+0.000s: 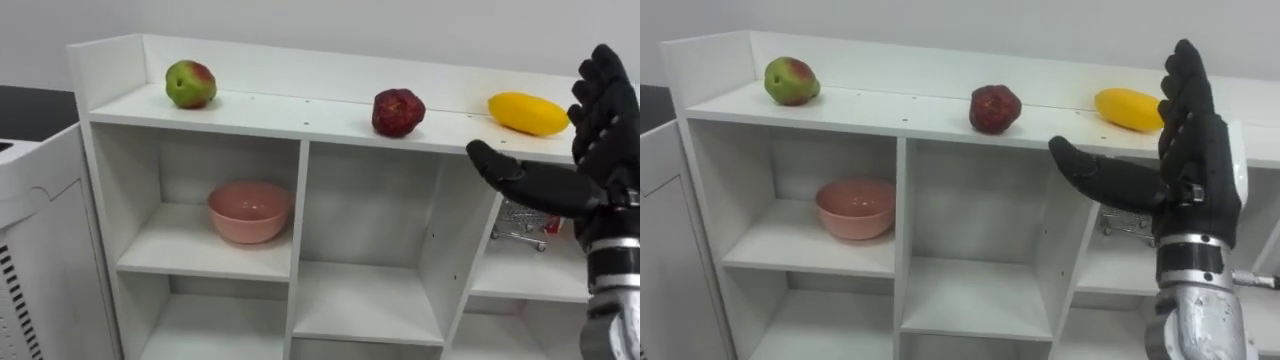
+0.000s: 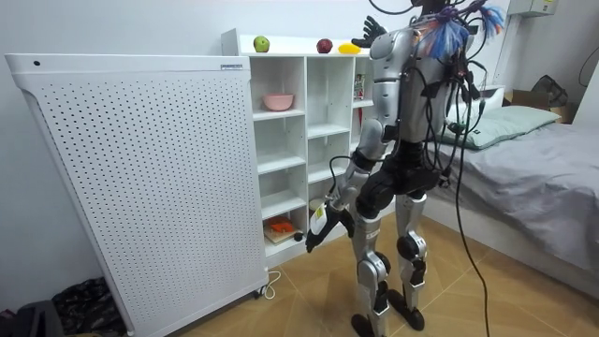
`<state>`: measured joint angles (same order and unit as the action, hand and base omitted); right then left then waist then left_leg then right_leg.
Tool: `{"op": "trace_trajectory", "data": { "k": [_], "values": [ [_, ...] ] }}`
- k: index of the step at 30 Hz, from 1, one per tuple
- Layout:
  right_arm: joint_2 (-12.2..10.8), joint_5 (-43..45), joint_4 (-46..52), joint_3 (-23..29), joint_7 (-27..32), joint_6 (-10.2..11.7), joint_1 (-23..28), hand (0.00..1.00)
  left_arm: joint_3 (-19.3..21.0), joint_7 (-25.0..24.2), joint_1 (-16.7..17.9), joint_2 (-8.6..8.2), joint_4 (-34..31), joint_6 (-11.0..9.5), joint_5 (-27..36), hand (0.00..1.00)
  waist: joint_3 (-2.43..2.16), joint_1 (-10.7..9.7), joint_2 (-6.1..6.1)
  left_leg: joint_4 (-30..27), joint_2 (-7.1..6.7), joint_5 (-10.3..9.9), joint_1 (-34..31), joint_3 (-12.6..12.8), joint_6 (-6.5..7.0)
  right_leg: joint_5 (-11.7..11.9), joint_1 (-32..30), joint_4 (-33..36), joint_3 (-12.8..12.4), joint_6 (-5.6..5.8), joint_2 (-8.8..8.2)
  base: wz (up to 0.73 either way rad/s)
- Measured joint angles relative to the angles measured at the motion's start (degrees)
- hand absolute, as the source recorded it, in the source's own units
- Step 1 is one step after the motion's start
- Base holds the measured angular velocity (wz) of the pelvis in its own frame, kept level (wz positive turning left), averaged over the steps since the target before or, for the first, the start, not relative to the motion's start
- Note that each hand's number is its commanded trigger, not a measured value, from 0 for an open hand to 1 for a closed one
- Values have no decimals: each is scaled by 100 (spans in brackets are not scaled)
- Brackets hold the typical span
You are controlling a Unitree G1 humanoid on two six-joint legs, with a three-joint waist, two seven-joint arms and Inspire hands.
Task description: Arrange fruit in the closet
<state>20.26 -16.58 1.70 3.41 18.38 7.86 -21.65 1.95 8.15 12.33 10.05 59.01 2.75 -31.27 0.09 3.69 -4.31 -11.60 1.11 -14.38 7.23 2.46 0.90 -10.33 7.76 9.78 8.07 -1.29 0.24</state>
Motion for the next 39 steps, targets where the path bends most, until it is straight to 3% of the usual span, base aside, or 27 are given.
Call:
{"op": "trace_trajectory", "data": {
  "k": [11,19,27,29,39],
  "values": [
    [24,-758,-429,-4,-427,-43,-467,0,22,-147,-7,32,51,99,-65,0,14,0,-81,-24,-13,32,-79,-143,-4,2,-8,-9,240,2,-28,6],
    [31,-843,-835,-1,-553,-53,-651,0,183,-231,2,42,30,101,-102,0,-9,23,-117,-24,-11,62,-71,-148,-8,2,10,-10,329,3,-73,0],
    [317,-888,-1056,-8,-794,-145,-938,0,181,-366,37,45,-155,100,-100,0,-13,68,-158,-19,-13,63,-73,-149,-7,1,19,-11,466,3,-90,0],
    [475,-924,-1256,-80,-965,-157,-986,0,180,-389,34,53,-155,101,-95,0,-6,110,-172,-27,-12,65,-62,-162,-6,2,38,-12,463,3,-90,0],
    [719,-997,-1876,-295,-1443,-182,-1210,0,185,-492,19,142,-151,100,-94,0,21,187,-227,-21,-31,65,-100,-286,-5,1,31,-18,466,3,-89,5]
  ]
}}
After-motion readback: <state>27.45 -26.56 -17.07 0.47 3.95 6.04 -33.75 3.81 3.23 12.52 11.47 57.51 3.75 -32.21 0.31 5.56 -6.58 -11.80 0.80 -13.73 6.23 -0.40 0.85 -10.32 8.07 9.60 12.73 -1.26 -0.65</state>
